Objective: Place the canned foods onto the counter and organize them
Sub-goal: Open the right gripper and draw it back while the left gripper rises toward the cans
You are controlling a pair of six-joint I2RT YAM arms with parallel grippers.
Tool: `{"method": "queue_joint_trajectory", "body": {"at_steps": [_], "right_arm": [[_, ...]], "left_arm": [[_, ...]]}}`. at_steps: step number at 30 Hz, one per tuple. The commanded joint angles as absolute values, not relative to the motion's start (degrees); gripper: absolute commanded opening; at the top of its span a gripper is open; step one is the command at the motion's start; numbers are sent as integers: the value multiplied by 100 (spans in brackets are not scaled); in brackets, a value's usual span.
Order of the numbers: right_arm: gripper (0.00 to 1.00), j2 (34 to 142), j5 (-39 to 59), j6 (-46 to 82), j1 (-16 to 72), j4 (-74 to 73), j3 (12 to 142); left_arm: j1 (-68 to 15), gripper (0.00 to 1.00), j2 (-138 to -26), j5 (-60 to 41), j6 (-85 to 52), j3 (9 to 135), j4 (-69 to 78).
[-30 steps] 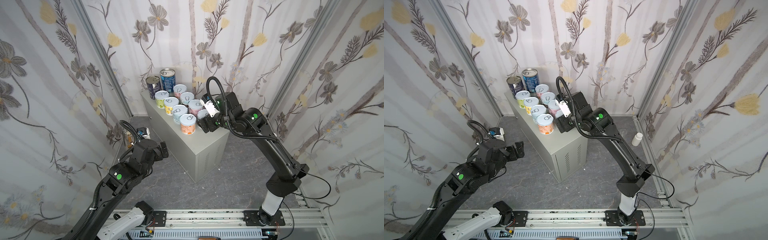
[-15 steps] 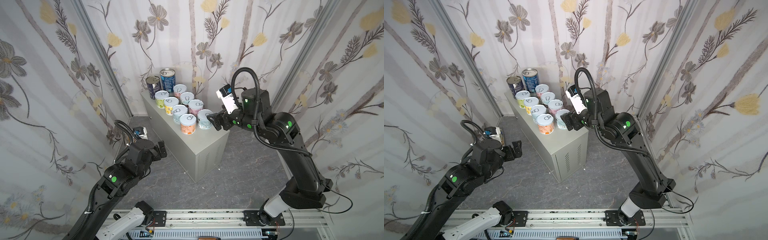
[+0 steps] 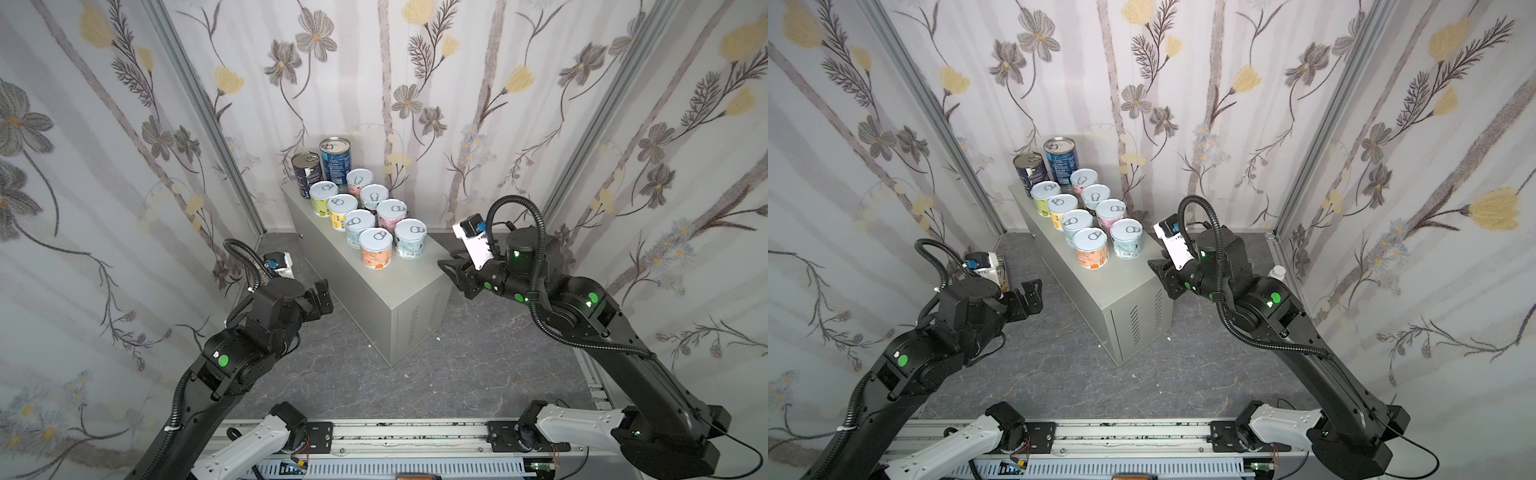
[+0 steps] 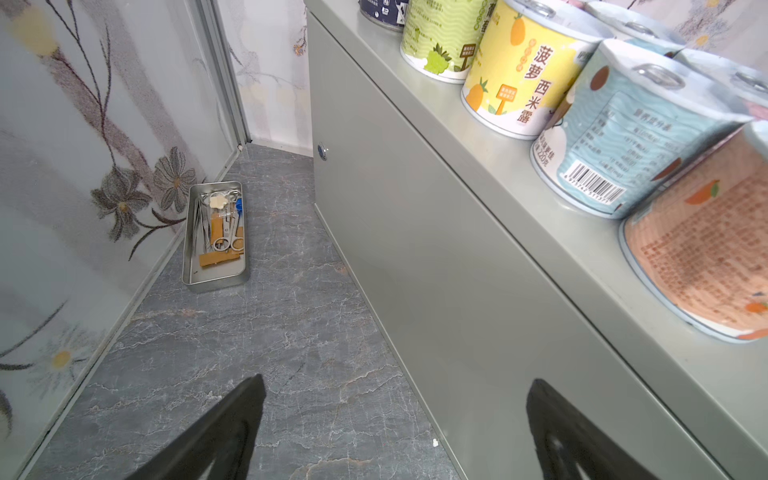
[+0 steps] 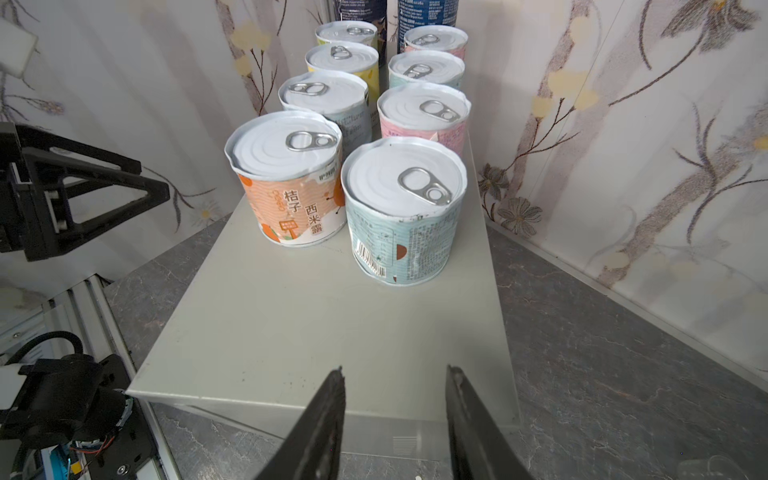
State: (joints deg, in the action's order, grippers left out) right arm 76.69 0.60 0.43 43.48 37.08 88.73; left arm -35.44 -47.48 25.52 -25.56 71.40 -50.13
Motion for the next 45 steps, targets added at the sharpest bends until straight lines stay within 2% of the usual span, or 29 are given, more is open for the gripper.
{"method": "queue_joint_trajectory", "body": {"at_steps": [1,10,18,36,40,45], "right_arm": [[36,7587,416,94,4301,2609,8509],[37,7961,908,201,4154,2009,8388],[42,8381,1117,260,4066,1831,8532],[39,9008,1414,300,3876,1802,8991],[41,8979,1441,302,3860,1812,9000],[50,8805,1440,295,3857,1859,8984]], "left_arm": [[-3529,100,-4719,2493,-2478,6988,-4731],[-3539,100,-4849,2343,-2400,6764,-4396],[-3540,100,-5025,2341,-2246,6736,-4241],[-3528,100,-5055,2207,-2004,6730,-4131],[-3532,100,-4851,1932,-1776,6796,-4078],[-3532,100,-4573,1485,-1606,6974,-4078]]}}
